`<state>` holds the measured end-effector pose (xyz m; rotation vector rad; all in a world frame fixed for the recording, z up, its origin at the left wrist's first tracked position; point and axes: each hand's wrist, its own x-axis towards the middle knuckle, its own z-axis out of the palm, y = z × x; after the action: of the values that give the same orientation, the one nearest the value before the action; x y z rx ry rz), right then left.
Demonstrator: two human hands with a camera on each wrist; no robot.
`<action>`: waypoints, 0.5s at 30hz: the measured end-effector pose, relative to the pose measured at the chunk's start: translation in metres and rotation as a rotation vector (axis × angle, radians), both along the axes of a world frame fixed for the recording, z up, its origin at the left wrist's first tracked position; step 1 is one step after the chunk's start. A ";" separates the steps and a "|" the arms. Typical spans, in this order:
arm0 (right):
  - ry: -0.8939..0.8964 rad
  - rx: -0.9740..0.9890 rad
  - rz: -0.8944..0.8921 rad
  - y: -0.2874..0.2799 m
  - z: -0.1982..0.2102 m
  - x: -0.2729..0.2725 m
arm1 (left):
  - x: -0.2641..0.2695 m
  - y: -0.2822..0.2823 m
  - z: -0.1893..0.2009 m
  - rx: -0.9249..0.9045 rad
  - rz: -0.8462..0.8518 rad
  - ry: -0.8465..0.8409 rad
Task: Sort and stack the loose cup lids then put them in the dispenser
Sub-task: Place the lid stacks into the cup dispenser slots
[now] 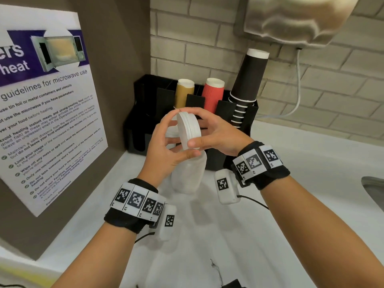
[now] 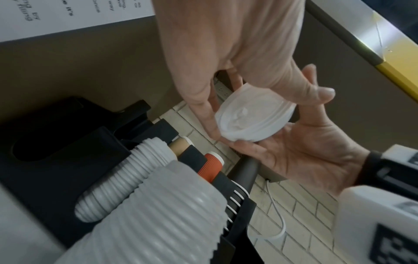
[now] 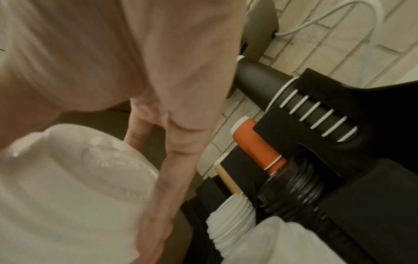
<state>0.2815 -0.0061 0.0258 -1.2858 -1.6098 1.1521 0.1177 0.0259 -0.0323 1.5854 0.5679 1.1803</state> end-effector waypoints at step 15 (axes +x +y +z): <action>-0.839 -0.022 -0.596 0.020 -0.021 0.109 | -0.026 0.027 -0.018 -0.004 0.061 0.242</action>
<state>0.3910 0.0139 0.0052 -2.2434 -1.5457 0.2478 0.0915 0.0526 -0.0507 1.7304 0.7794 1.0369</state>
